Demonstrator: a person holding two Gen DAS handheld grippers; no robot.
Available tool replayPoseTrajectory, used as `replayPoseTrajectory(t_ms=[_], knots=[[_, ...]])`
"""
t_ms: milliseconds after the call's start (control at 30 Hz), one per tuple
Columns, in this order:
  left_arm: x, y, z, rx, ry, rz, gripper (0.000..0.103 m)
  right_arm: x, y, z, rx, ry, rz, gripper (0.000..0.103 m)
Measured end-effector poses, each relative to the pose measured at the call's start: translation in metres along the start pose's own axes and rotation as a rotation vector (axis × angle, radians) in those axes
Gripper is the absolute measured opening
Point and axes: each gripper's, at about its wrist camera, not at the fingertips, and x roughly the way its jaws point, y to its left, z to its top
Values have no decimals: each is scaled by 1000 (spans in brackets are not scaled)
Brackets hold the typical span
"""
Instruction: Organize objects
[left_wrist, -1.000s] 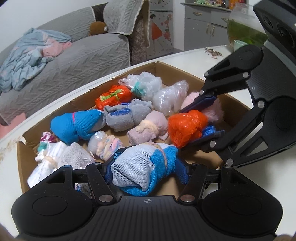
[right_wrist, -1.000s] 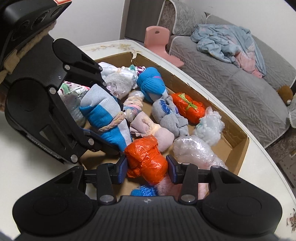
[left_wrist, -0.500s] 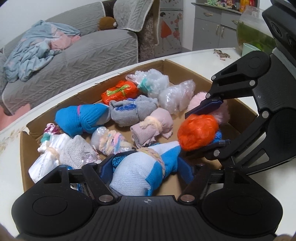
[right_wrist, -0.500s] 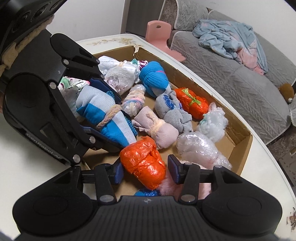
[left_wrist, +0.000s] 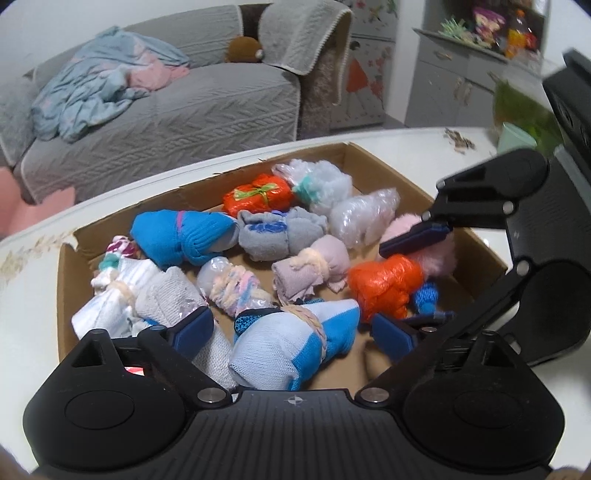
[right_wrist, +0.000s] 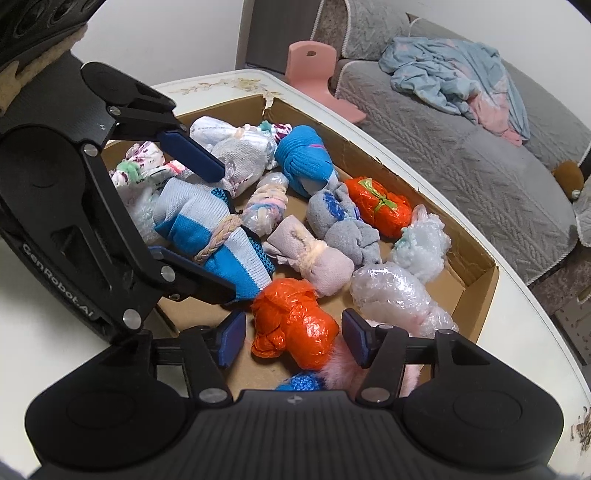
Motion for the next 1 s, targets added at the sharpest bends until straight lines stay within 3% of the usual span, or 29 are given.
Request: replayPoseTrajectory(t_ms=[300,633,1000], knots=[[-23,-2,-2,-92,-57,43,102,-10,2,0,105,-40,-31,79],[-63,-6,-12,-184,-129,96,102,-34,12,0,229,-71,-106,96],[-111,-30,-26,-160,-201,300,103,-65,44,-3,376,-97,-194,102]])
